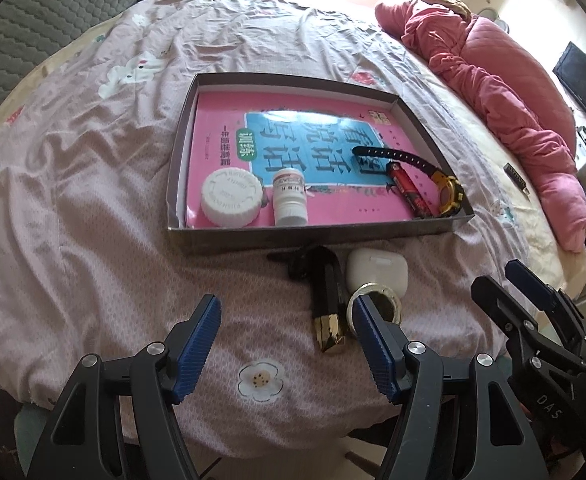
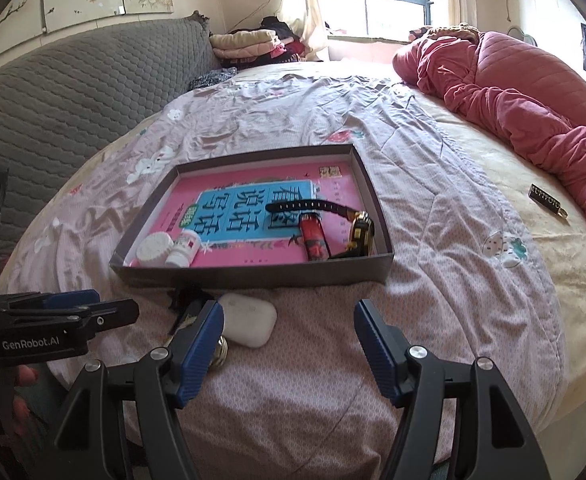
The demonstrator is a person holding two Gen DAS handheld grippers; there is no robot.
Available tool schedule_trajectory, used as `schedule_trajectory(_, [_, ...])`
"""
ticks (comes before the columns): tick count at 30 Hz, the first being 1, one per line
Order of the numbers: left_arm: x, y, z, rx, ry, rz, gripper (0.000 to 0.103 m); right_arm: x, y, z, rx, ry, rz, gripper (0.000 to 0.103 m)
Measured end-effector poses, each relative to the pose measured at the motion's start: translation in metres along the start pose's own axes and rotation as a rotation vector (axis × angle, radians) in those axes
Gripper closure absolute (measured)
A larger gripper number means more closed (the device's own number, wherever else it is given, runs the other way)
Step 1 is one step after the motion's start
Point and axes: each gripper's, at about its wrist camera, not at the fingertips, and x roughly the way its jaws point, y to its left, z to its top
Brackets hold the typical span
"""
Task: Organize rigid objects
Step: 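Withdraw both tools from the box toward the remaining objects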
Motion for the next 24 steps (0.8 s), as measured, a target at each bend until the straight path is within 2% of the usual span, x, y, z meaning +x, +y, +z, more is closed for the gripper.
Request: schedule_trajectory(24, [0.015,0.007,-0.019,0.002,0.066,0.003,0.033,0.022,0.037,-0.029,-0.096,0.091,0.056,0.036])
